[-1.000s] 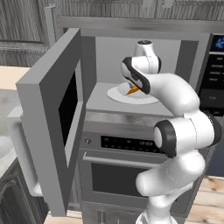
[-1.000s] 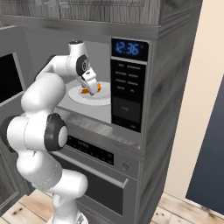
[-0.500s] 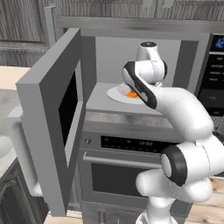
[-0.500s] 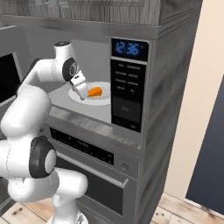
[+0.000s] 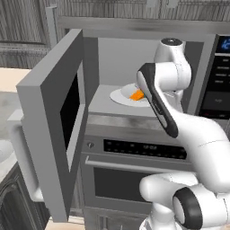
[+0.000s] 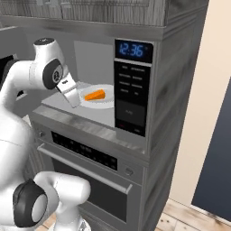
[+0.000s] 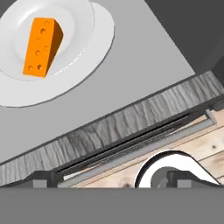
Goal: Pick the cheese from the counter and place it in the microwave.
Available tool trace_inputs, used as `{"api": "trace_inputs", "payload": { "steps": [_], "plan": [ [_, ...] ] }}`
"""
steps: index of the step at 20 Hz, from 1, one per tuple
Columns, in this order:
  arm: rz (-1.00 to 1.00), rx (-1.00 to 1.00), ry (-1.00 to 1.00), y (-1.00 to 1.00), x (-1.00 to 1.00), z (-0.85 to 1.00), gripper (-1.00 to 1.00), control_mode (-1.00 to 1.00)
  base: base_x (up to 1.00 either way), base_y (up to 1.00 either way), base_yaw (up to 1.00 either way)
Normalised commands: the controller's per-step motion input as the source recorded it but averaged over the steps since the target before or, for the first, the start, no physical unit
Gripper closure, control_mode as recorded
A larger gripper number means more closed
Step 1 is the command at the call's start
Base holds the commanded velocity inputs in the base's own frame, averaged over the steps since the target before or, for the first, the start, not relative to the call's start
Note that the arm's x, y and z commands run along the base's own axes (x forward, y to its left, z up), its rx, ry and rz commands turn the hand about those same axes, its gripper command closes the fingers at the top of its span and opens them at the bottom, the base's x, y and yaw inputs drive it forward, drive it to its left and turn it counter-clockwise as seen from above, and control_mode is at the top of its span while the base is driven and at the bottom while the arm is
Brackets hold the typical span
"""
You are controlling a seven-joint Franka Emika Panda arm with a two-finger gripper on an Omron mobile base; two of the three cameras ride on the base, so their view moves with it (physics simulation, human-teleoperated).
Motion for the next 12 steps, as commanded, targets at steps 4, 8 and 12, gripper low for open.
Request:
{"api": "trace_inputs", "payload": {
  "steps": [4, 8, 12],
  "plan": [
    [0.35, 0.0, 0.0, 0.0, -1.0, 0.21, -1.0, -1.0, 0.0, 0.0, 0.0],
    [0.48, 0.0, 0.0, 0.0, -1.0, 0.04, -1.0, -1.0, 0.0, 0.0, 0.0],
    [0.46, -0.02, 0.0, 0.03, -1.0, 0.0, -1.0, -1.0, 0.0, 0.0, 0.0]
  ]
}}
